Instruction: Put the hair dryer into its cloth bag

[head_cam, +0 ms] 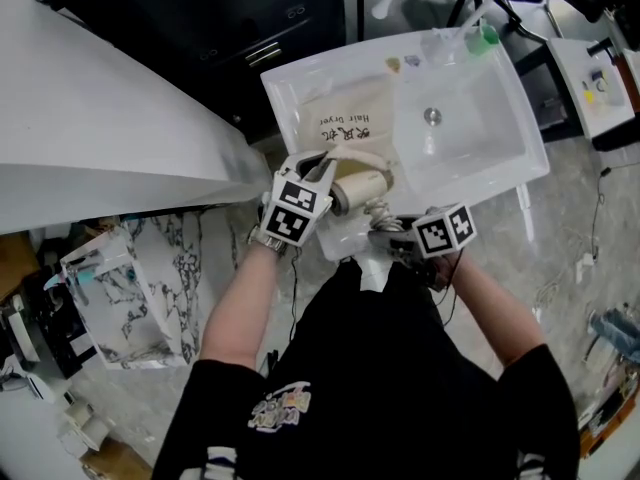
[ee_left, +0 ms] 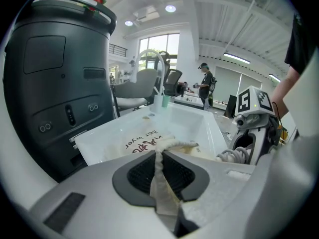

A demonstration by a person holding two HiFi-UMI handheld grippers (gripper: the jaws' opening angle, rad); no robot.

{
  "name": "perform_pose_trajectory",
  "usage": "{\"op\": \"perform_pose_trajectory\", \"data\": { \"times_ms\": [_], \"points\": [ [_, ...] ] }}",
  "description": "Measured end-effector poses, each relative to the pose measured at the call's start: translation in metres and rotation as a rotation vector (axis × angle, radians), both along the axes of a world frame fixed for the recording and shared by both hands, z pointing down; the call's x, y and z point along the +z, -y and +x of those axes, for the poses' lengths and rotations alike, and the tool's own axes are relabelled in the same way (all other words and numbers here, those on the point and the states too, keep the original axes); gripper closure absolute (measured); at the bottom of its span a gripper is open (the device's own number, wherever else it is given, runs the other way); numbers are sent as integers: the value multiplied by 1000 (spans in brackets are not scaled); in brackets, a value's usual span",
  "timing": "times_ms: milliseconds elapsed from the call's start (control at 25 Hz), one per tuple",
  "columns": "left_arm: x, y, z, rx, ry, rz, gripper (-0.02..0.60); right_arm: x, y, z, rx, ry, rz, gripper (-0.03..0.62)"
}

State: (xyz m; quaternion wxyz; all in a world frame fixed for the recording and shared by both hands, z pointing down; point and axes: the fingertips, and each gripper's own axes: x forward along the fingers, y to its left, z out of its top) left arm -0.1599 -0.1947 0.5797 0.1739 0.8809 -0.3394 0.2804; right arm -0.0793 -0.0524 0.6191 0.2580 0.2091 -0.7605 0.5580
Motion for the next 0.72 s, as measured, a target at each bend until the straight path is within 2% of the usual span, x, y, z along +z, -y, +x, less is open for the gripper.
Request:
{"op": "perform_pose_trajectory", "data": {
  "times_ms": [200,720],
  "points": [
    [-5,-4,2,18,-5,12,543,6,25,-6,63,-15,-22,353],
    [-20,-13,4,12,-49,20,543,29,75,-33,171,-105,9,353]
  ]
}}
